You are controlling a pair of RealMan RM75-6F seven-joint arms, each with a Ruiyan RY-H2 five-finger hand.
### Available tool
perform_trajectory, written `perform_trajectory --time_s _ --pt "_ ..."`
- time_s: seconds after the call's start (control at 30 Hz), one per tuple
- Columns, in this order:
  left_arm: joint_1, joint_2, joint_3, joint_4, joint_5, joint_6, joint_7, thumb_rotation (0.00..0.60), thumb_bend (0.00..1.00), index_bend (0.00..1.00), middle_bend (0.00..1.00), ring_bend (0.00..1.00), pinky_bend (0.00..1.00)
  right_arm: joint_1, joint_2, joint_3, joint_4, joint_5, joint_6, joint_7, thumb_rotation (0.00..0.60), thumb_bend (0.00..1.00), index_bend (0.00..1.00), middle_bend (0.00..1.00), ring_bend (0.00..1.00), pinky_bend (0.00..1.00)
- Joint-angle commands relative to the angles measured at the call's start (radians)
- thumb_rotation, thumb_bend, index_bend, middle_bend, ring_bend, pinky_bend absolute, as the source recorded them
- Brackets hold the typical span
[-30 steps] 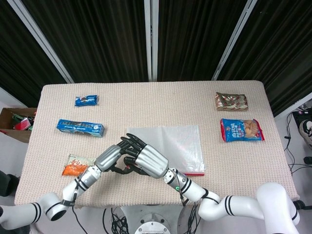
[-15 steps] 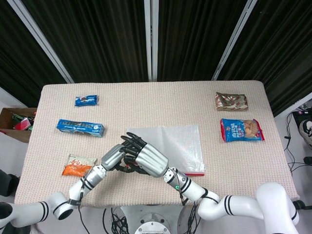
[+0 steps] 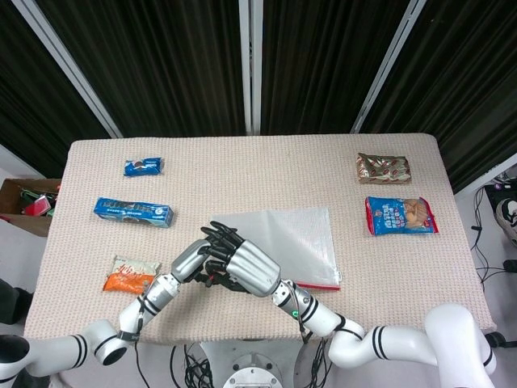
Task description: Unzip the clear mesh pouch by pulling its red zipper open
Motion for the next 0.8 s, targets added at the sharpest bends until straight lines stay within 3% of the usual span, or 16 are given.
perform_trajectory --time_s 0.03,0.3,0.8 --pt "0.010 -0.006 0.004 0.008 -0.005 0.019 -0.029 0.600 0.42 0.64 0.22 0.09 0.11 -0.021 0.007 -0.018 0.003 -0.014 0.029 -0.005 0.600 0.52 0.89 0.28 0.00 0.00" --pt "0.033 -0.025 0.022 0.040 -0.014 0.051 -0.186 0.600 0.45 0.65 0.23 0.09 0.11 -0.084 -0.008 -0.068 0.063 -0.055 0.115 -0.021 0.600 0.53 0.90 0.28 0.00 0.00" --pt "0.043 -0.031 0.036 0.055 0.005 0.092 -0.267 0.600 0.48 0.66 0.23 0.09 0.11 -0.109 -0.057 -0.066 0.164 -0.064 0.135 -0.057 0.600 0.53 0.91 0.28 0.00 0.00"
